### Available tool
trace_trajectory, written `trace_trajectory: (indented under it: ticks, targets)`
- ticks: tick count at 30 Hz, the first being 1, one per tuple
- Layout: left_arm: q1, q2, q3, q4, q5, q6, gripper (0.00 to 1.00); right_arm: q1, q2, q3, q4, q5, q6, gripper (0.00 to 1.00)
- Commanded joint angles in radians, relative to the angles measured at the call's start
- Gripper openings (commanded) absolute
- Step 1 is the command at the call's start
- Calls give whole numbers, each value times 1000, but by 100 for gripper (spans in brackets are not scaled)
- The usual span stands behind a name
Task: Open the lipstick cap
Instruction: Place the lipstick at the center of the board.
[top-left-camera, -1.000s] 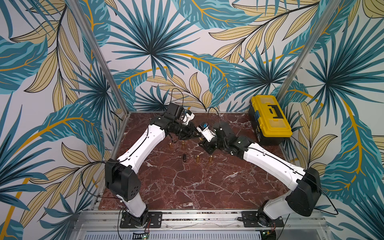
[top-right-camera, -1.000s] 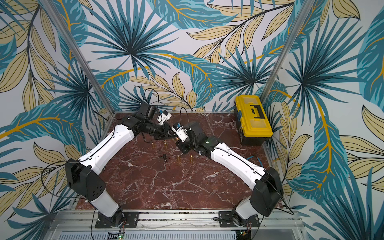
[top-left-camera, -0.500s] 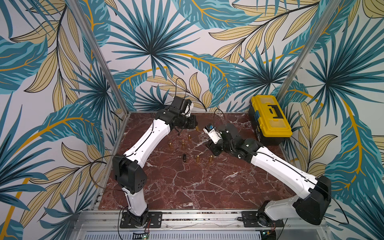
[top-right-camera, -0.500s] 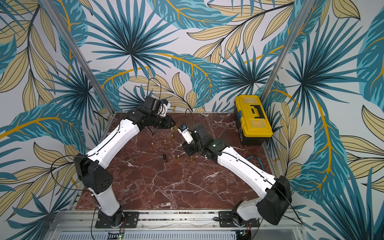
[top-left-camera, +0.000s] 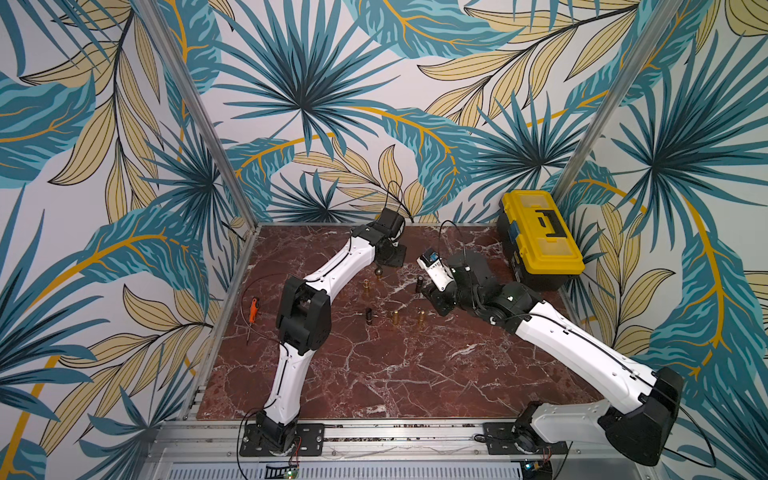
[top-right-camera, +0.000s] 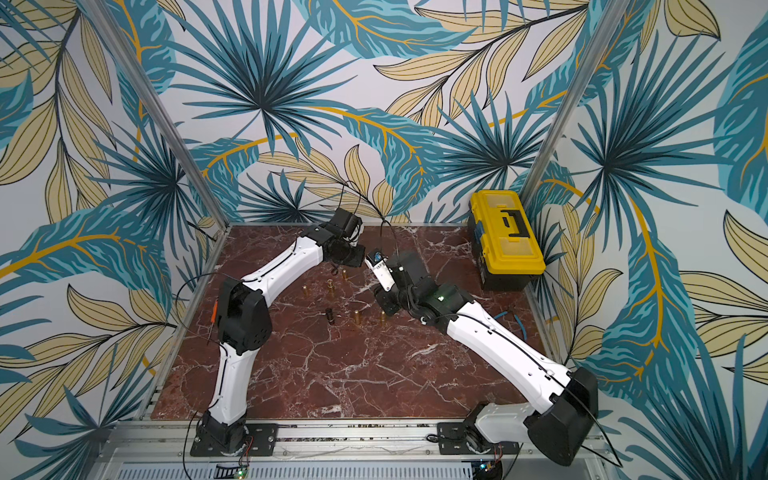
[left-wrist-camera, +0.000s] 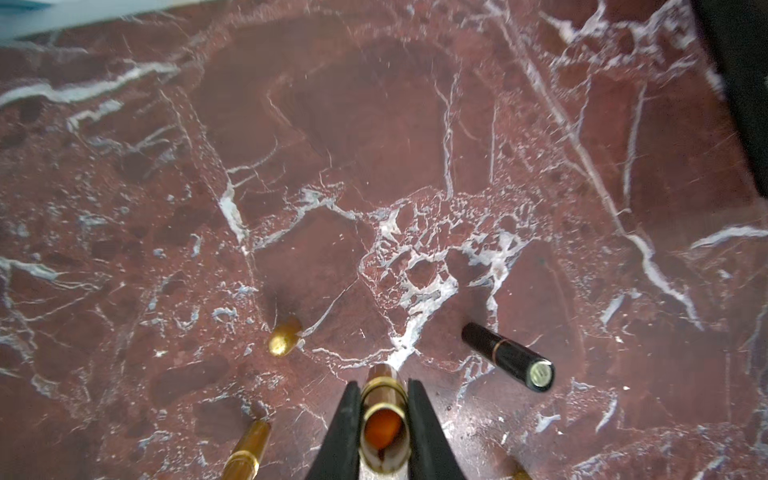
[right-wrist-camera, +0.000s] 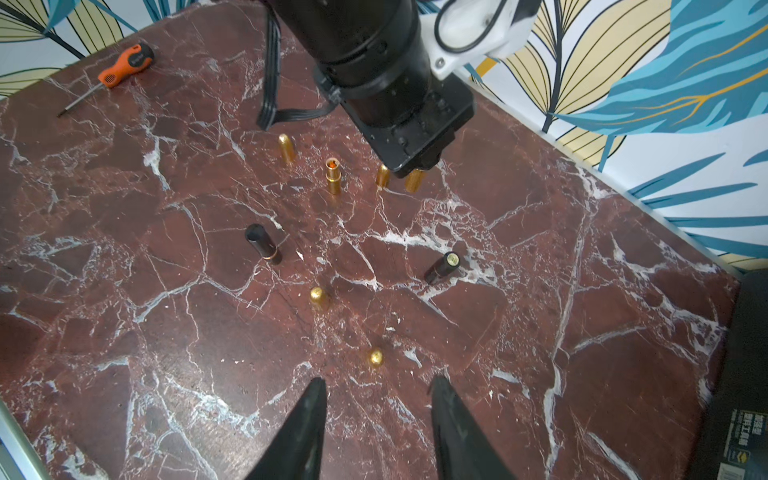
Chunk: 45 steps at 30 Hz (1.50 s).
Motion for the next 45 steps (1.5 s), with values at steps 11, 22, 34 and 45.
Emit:
trace_trajectory:
  ticks: [11,22,34,45]
  targets:
    - [-35,82,13,12,-72,7,15,-8,-46,-64,3,21,17,43]
    - [-36,82,-70,94,-90,-2,15,-8,-51,-86,-1,32,5,43]
    - [-36,56,-182,210,-114,-3,16,-8,-47,-90,3,34,1,43]
    - [-39,13,-285,264,-122,-1,20,-8,-33,-89,14,31,-1,43]
